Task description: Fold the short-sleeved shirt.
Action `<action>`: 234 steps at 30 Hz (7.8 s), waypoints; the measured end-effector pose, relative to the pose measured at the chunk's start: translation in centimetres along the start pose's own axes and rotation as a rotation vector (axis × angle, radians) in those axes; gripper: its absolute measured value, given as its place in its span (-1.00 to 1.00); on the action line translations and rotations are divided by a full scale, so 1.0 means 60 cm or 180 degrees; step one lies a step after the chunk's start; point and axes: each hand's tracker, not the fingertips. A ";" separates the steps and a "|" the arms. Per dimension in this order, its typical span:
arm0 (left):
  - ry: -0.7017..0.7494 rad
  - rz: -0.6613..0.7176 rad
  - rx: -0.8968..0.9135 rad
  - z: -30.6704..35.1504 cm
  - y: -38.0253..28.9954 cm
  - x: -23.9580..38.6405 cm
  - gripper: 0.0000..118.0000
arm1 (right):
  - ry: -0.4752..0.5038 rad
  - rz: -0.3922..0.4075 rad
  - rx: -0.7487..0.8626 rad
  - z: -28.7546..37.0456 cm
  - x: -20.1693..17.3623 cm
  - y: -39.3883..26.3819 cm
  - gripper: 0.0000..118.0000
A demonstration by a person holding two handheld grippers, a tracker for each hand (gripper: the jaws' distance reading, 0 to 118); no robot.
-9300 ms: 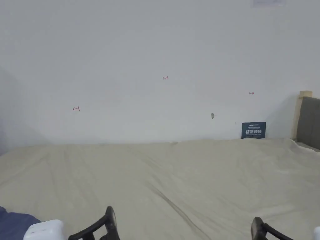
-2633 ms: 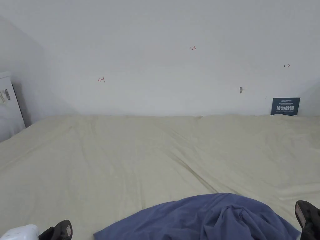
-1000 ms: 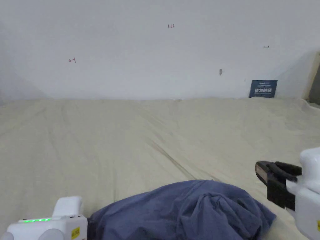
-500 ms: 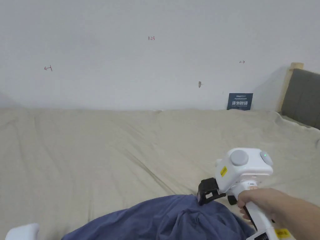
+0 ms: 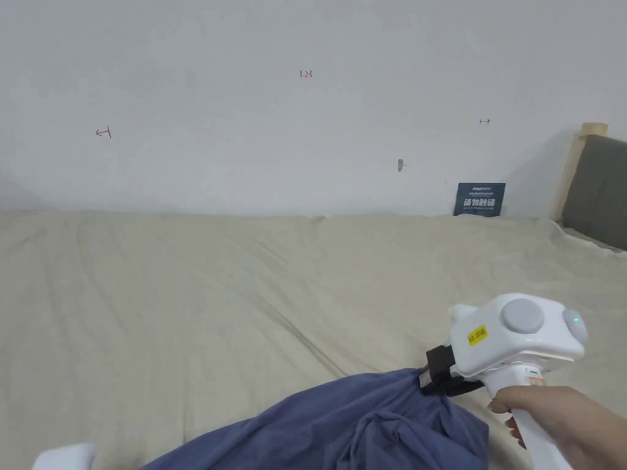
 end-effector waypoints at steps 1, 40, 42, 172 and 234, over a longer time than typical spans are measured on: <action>-0.0029 0.0020 0.0065 0.012 0.009 0.000 -0.97 | 0.0025 0.0094 0.0038 0.022 -0.001 0.004 -0.96; 0.0033 -0.0377 0.2143 0.349 0.622 0.106 -0.97 | -0.0859 0.1173 0.2100 0.466 -0.297 0.255 -0.96; 0.0098 -0.0401 0.2114 0.328 0.614 0.104 -0.97 | -0.0909 0.1231 0.2067 0.434 -0.298 0.248 -0.96; 0.0259 -0.0566 -0.1000 -0.387 0.372 -0.027 0.99 | -0.0442 0.0545 -0.0079 -0.093 0.045 -0.001 -0.99; -0.0014 -0.0542 0.1980 0.288 0.771 0.105 -0.92 | -0.0919 0.0896 0.2644 0.571 -0.195 0.401 -0.99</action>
